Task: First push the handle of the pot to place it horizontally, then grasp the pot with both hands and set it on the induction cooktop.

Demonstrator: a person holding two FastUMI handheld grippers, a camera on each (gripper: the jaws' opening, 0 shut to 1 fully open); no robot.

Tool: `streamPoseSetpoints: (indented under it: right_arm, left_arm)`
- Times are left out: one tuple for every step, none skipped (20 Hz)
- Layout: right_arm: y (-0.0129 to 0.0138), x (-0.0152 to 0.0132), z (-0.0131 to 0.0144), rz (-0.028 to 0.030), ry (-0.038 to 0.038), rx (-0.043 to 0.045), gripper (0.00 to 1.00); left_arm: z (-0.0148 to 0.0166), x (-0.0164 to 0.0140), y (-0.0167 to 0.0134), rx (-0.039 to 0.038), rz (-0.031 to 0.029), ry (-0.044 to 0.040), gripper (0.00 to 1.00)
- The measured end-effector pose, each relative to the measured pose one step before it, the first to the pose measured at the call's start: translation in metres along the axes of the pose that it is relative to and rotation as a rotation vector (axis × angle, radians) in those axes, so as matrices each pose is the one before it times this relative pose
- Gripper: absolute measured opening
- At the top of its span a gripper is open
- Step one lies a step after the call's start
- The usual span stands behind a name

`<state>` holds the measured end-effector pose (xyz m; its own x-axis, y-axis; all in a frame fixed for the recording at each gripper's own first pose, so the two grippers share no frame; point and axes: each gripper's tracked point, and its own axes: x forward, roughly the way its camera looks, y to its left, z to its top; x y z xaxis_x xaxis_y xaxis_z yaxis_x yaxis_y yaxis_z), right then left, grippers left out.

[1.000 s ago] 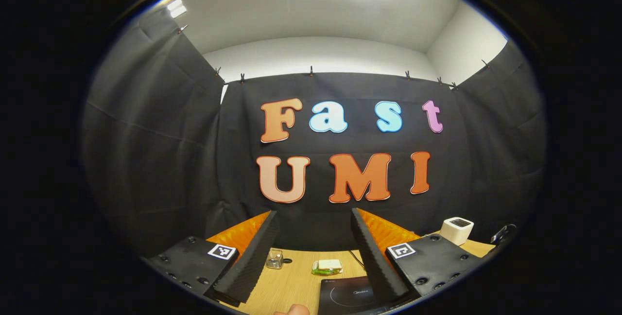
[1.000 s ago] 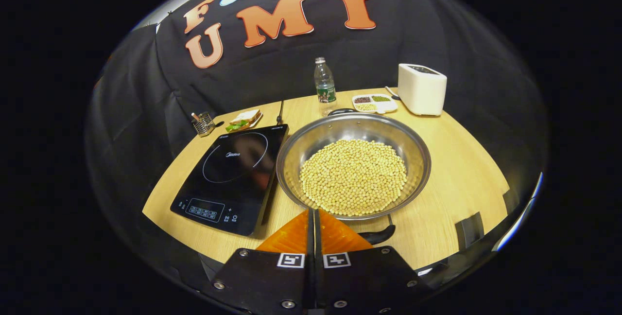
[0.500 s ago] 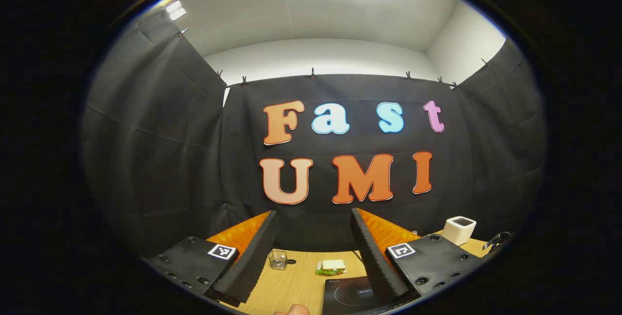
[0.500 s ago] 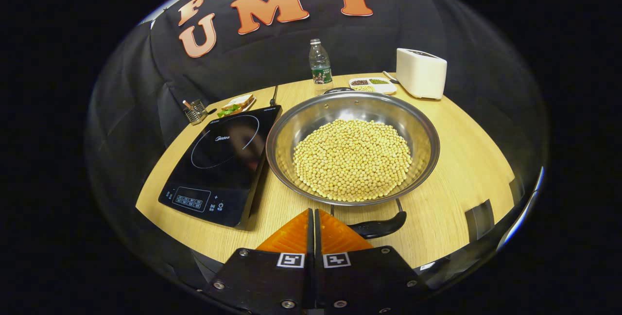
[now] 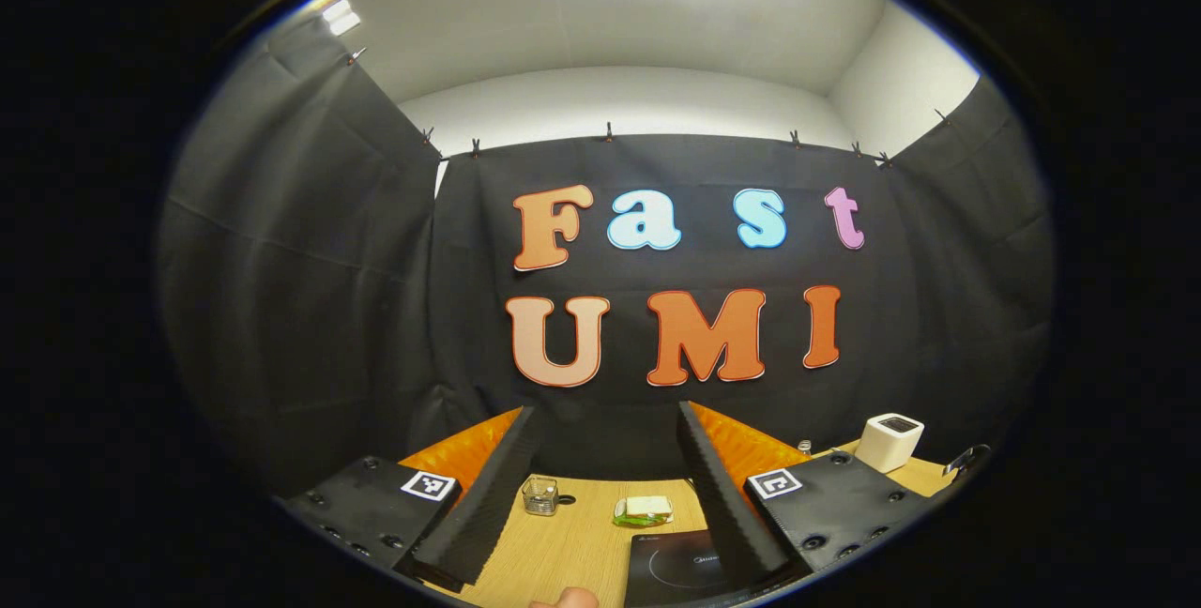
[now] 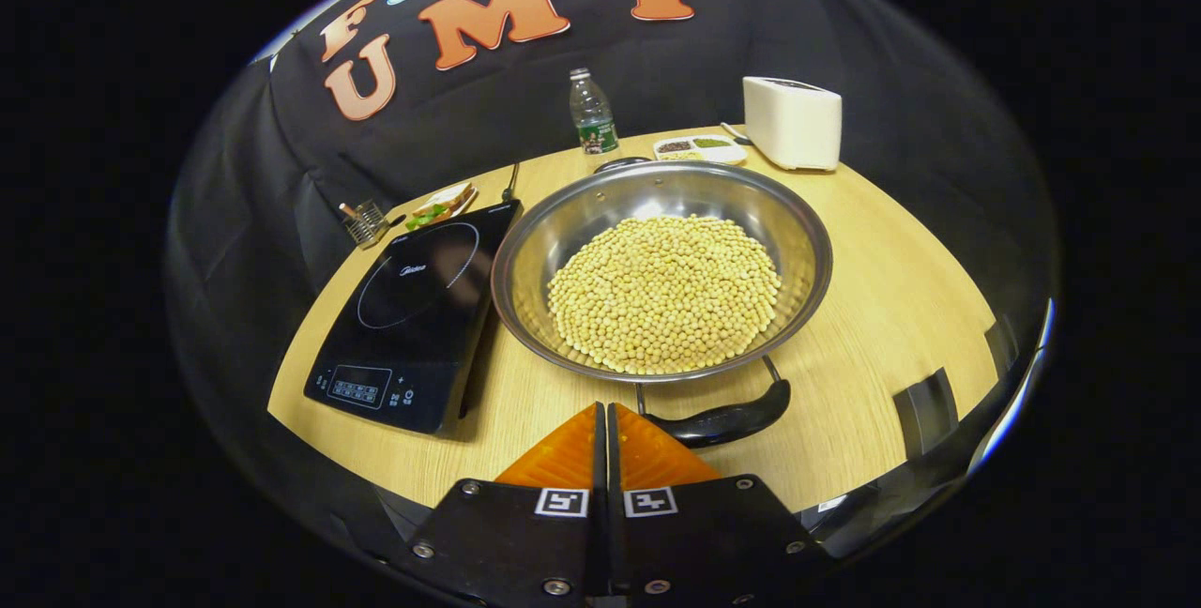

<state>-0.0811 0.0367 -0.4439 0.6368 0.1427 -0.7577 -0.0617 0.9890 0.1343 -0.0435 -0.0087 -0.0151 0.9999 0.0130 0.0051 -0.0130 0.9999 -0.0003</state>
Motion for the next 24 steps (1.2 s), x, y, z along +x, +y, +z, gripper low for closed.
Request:
streamPoseSetpoints:
  right_arm:
    - [-0.00396,-0.00086,-0.00019,-0.00878,-0.002,0.00664,0.0]
    - [-0.00472,-0.00101,0.00033,-0.00713,-0.00138,0.00694,0.0]
    - [-0.0026,-0.00052,0.00117,-0.0074,-0.00264,0.00699,0.0]
    - [-0.00357,0.00023,0.00173,-0.00776,-0.00263,0.00612,0.0]
    - [-0.00445,0.00101,0.00082,-0.00741,-0.00331,0.00621,0.0]
    - [-0.00393,0.00044,0.00135,-0.00599,-0.00292,0.00738,0.0]
    - [-0.0034,-0.00051,0.00073,-0.00422,-0.00164,0.00686,0.0]
    - [-0.00229,0.00025,0.00055,-0.00389,-0.00185,0.0056,0.0]
    - [-0.00342,-0.00016,0.00068,-0.00442,-0.00203,0.00288,0.0]
    - [-0.00301,0.00007,0.00143,-0.00487,-0.00336,0.00412,0.0]
    - [-0.00312,0.00019,0.00107,-0.00388,-0.00244,0.00481,0.0]
    - [-0.00281,0.00015,0.00101,-0.00337,-0.00237,0.00459,0.0]
    - [-0.00369,0.00008,0.00194,-0.00528,-0.00335,0.00418,0.0]
    - [-0.0033,0.00027,0.00149,-0.0058,-0.00325,0.00455,0.0]
    - [-0.00385,0.00034,0.00064,-0.00508,-0.00223,0.00697,0.0]
    - [-0.00291,0.00058,0.00147,-0.0038,-0.00142,0.00716,0.0]
    - [-0.00446,-0.0001,0.00155,-0.00363,-0.00222,0.00691,0.0]
    - [-0.00201,0.00018,0.0003,-0.00397,-0.00056,0.00565,0.0]
    - [-0.00202,0.00007,-0.00029,-0.00248,-0.00058,0.00485,0.0]
    - [-0.00241,0.00015,0.00069,-0.00188,-0.00166,0.00461,0.0]
    - [-0.00227,-0.00016,0.00024,-0.00128,-0.00153,0.00362,0.0]
    - [-0.00203,0.00008,0.00085,-0.00188,-0.00183,0.00386,0.0]
    - [-0.00325,0.00021,0.00002,-0.00205,-0.00192,0.00322,0.0]
    - [-0.00299,0.00015,0.00118,-0.00242,-0.00126,0.00317,0.0]
  left_arm:
    - [0.00121,-0.00048,-0.00053,0.00098,-0.00034,-0.00287,0.96]
    - [0.00076,-0.00054,-0.00058,0.0005,-0.00141,-0.00265,0.96]
    - [0.00075,-0.00117,-0.00137,0.00006,-0.00188,-0.00202,0.96]
    - [0.0006,0.00003,-0.00047,0.00024,-0.00165,-0.00047,0.96]
    - [0.00015,-0.00057,-0.00087,0.00017,-0.00119,-0.00035,0.96]
    - [0.00012,-0.00072,-0.00053,0.00034,-0.00064,0.00028,0.96]
    - [0.00093,-0.00077,-0.00012,0.00115,-0.00048,-0.00042,0.96]
    - [0.00119,-0.00074,-0.00016,0.00137,0.00082,-0.00132,0.96]
    - [0.00147,-0.00104,0.00019,0.00125,0.00162,-0.00219,0.96]
    - [0.00095,-0.00034,0.00006,0.00136,0.00127,-0.00272,0.96]
    - [0.00146,-0.00033,-0.00009,0.00158,0.00121,-0.00271,0.96]
    - [0.00143,-0.00128,-0.00069,0.0013,0.00044,-0.00278,0.97]
    - [0.00125,-0.00051,-0.0006,0.00085,-0.00021,-0.00179,0.97]
    - [0.00024,-0.00096,-0.00169,0.00008,-0.001,-0.00118,0.97]
    - [0.00066,0.00035,-0.00187,0.00027,-0.00179,-0.00027,0.97]
    - [-0.00082,0.0002,-0.00093,0.00044,-0.00053,0.00048,0.97]
    - [-0.00071,0.00088,-0.00094,0.00014,0.00004,0.00132,0.98]
    - [-0.00015,0.00005,-0.00111,-0.0002,-0.00026,0.00155,0.98]
    - [-0.00043,0.0008,-0.00152,-0.00044,-0.00068,0.0021,0.98]
    - [-0.00077,-0.00011,0.00065,0.00072,0.00046,0.00275,0.98]
    - [-0.00062,0.00022,-0.00098,0.00096,0.00012,0.00215,0.98]
    - [-0.00035,0.00076,-0.00098,0.00074,0.00057,0.00196,0.98]
    - [-0.00071,0.00031,-0.00041,0.00078,0.00029,0.00204,0.98]
    - [-0.00048,0.0008,-0.00062,0.0002,0.0,0.00137,0.98]
